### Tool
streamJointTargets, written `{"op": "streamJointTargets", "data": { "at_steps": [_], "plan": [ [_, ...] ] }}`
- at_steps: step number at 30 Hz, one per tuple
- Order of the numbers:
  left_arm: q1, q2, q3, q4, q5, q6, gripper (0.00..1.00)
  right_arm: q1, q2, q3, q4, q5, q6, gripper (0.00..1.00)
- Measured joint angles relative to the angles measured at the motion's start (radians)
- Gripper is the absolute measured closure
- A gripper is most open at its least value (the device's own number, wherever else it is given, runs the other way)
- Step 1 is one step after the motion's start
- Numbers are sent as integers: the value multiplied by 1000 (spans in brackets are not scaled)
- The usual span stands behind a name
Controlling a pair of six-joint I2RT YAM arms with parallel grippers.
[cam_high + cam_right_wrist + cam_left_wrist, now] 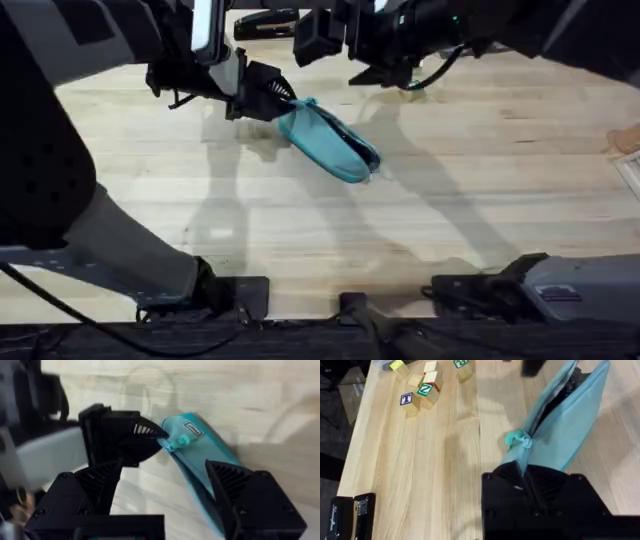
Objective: Unzip the bag, pick up the pens from the table one at a time and place them inside, then zip the bag closed.
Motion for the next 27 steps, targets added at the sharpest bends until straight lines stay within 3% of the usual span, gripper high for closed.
{"op": "streamJointTargets", "data": {
  "at_steps": [2, 6, 8, 19, 22, 27],
  "plan": [
    [0, 0, 0, 1, 0, 2, 908, 0, 14, 0, 15, 0, 69, 4],
    [0, 0, 0, 4, 23, 2, 272, 0, 36, 0, 27, 4, 139, 4],
    [0, 0, 0, 3, 29, 0, 42, 0, 41, 0, 30, 6, 158, 4],
    [15, 0, 0, 4, 13, 1, 9, 0, 115, 0, 42, 32, 187, 4],
    [48, 0, 0, 4, 6, 1, 9, 0, 145, 0, 49, 35, 192, 4],
    [143, 0, 0, 1, 0, 1, 9, 0, 186, 0, 83, 35, 224, 4]
  ]
}}
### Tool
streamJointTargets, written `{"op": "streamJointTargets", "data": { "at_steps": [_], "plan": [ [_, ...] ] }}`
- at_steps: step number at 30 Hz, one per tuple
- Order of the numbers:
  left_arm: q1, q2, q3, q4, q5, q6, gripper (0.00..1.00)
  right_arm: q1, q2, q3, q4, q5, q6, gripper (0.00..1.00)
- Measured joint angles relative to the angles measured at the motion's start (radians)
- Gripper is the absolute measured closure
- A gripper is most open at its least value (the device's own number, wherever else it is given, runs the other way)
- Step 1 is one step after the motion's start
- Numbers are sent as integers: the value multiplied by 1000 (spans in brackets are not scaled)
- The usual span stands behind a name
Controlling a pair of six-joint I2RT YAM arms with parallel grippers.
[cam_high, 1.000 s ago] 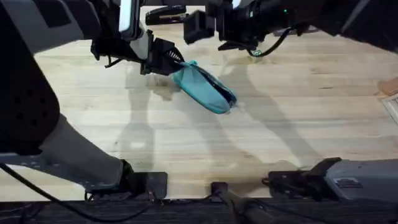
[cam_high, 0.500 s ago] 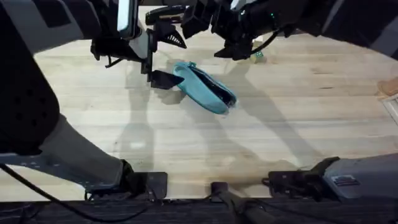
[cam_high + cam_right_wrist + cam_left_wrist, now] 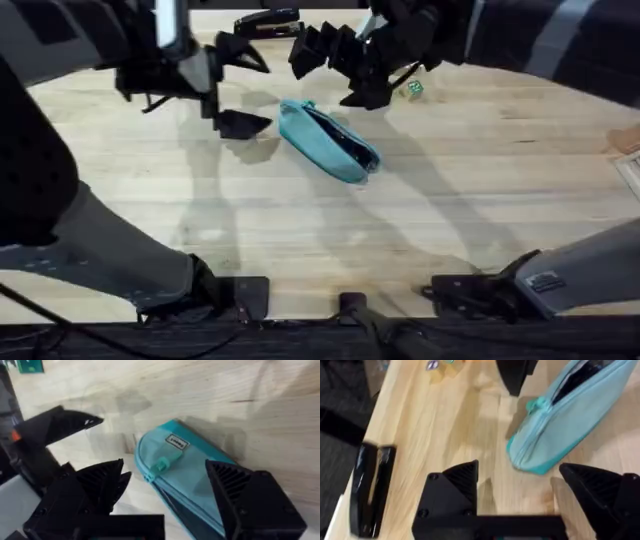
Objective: Unzip the bag, pick up the pens from the table one at a time and place them inside, then zip the bag closed.
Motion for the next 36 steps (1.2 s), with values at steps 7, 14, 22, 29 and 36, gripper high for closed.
{"op": "streamJointTargets", "data": {
  "at_steps": [7, 14, 22, 29, 36],
  "plan": [
    [90, 0, 0, -3, 17, 0, 7, 6, 48, 0, 40, 0, 122, 4],
    [90, 0, 0, -5, 26, 0, 7, 40, 59, 0, 45, 0, 261, 3],
    [90, 0, 0, -4, 26, 0, 7, 70, 59, 0, 58, 7, 283, 70],
    [90, 0, 0, -4, 26, 0, 7, 76, 59, 0, 73, 8, 293, 244],
    [90, 0, 0, -4, 26, 0, 7, 80, 59, 0, 74, 14, 296, 290]
  ]
}}
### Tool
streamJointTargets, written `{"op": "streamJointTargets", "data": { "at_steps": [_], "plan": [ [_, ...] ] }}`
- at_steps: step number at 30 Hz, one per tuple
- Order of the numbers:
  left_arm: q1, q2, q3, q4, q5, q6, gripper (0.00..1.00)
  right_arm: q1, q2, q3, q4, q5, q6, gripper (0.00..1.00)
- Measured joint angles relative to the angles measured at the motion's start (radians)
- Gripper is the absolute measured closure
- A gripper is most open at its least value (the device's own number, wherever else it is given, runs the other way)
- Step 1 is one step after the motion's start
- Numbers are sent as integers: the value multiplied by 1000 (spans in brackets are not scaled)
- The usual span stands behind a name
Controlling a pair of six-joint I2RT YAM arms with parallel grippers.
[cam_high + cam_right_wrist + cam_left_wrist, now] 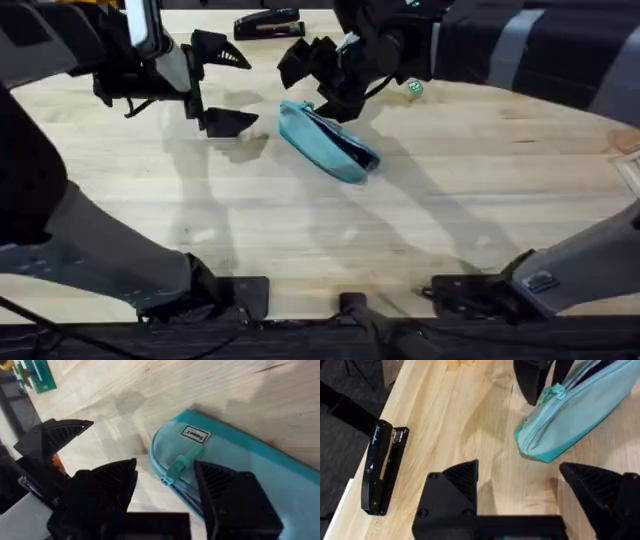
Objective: Unzip the bag, pick up the pens from the table one at a time and place them inside, then zip the bag closed.
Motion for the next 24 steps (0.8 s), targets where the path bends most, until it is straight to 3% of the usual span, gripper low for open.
{"op": "streamJointTargets", "data": {
  "at_steps": [6, 18, 24],
  "plan": [
    [0, 0, 0, 0, 0, 0, 7, 10, 10, 0, 2, 1, 1, 427],
    [0, 0, 0, -11, 0, 0, 7, 12, 23, 0, 3, 3, 9, 925],
    [0, 0, 0, -11, 0, 0, 7, 12, 23, 0, 17, 3, 11, 969]
  ]
}}
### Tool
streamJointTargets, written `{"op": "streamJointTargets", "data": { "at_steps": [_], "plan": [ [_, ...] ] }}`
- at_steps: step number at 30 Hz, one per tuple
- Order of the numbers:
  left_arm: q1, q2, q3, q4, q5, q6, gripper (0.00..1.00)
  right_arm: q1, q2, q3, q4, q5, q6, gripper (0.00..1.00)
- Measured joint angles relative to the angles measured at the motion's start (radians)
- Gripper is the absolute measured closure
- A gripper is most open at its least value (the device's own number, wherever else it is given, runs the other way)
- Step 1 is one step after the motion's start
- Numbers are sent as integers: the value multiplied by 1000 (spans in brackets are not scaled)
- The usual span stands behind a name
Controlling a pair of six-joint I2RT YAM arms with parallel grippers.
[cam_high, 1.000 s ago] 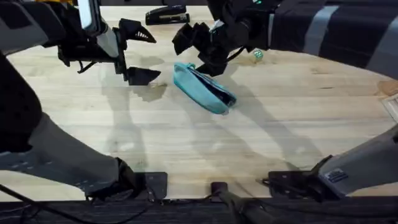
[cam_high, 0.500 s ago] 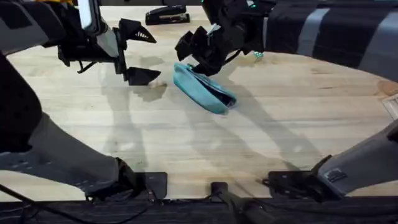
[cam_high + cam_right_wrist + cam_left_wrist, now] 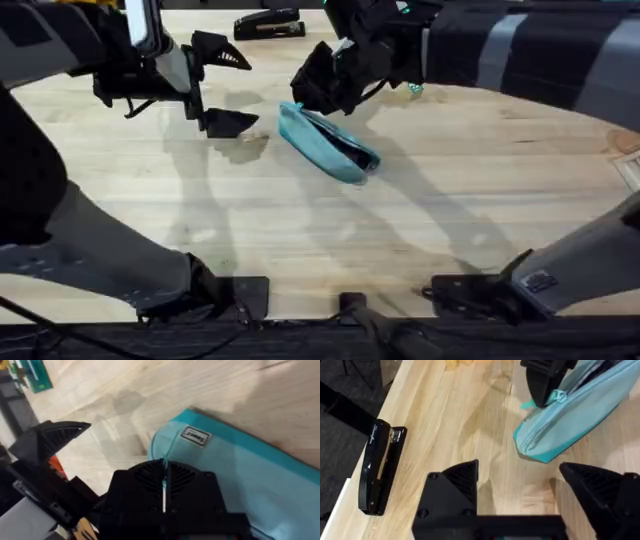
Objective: Unzip the bag, pick up the pens from the table one at a time and place them inside, then zip the bag closed.
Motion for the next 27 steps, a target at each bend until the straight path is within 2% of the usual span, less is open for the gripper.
{"op": "streamJointTargets", "data": {
  "at_steps": [7, 15, 27],
  "plan": [
    [0, 0, 0, 0, 0, 0, 7, 0, 0, 0, 94, -3, -50, 970],
    [0, 0, 0, 0, 0, 0, 7, 0, 0, 0, 98, -3, -174, 971],
    [-5, 0, 0, -32, 37, 0, 6, 0, 0, 0, 100, -3, -509, 971]
  ]
}}
